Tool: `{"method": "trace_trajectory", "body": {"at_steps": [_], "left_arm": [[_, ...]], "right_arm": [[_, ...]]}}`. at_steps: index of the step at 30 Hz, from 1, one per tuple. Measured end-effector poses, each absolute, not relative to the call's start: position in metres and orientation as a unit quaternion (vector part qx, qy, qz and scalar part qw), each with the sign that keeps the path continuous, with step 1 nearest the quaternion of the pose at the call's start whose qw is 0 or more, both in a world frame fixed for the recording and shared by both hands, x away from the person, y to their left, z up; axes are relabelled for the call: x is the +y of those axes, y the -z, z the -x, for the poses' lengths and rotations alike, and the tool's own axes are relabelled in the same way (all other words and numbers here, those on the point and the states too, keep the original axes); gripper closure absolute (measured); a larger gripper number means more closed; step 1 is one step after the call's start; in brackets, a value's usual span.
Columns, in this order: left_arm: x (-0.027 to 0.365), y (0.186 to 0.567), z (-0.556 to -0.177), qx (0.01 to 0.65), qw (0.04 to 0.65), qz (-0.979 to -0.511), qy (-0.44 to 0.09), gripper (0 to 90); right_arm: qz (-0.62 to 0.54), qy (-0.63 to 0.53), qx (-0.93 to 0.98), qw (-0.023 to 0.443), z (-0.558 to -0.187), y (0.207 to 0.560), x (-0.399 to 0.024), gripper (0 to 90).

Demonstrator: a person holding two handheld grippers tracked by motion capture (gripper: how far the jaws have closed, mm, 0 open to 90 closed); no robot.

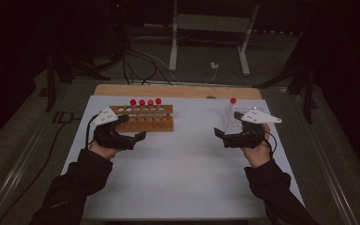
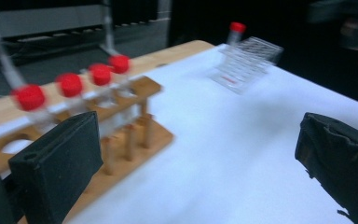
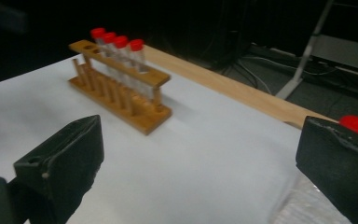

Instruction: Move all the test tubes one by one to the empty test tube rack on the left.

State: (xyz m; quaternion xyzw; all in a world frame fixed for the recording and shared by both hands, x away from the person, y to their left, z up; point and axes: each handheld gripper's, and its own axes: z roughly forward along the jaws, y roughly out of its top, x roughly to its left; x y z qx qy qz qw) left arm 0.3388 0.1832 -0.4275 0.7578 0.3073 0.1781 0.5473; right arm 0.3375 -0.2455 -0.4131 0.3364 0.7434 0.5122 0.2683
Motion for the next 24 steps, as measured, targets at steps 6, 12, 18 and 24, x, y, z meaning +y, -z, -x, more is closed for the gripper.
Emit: {"method": "trace_trajectory", "body": {"at_steps": [6, 12, 18, 24], "left_arm": [[0.176, 0.439, -0.322, 0.286, 0.55, -0.767, -0.167, 1.2], [0.169, 0.451, -0.309, 0.271, 0.548, -0.777, -0.15, 1.3], [0.167, 0.461, -0.3, 0.264, 0.547, -0.781, -0.149, 1.3], [0.17, 0.463, -0.3, 0.266, 0.548, -0.779, -0.146, 1.3]], "right_arm": [[-0.346, -0.52, 0.73, 0.278, -0.356, 0.413, -0.26, 0.6], [-0.364, -0.515, 0.72, 0.289, -0.375, 0.416, -0.273, 0.7], [-0.396, -0.497, 0.713, 0.296, -0.394, 0.424, -0.286, 0.7], [-0.434, -0.48, 0.702, 0.299, -0.412, 0.437, -0.298, 6.4]]}}
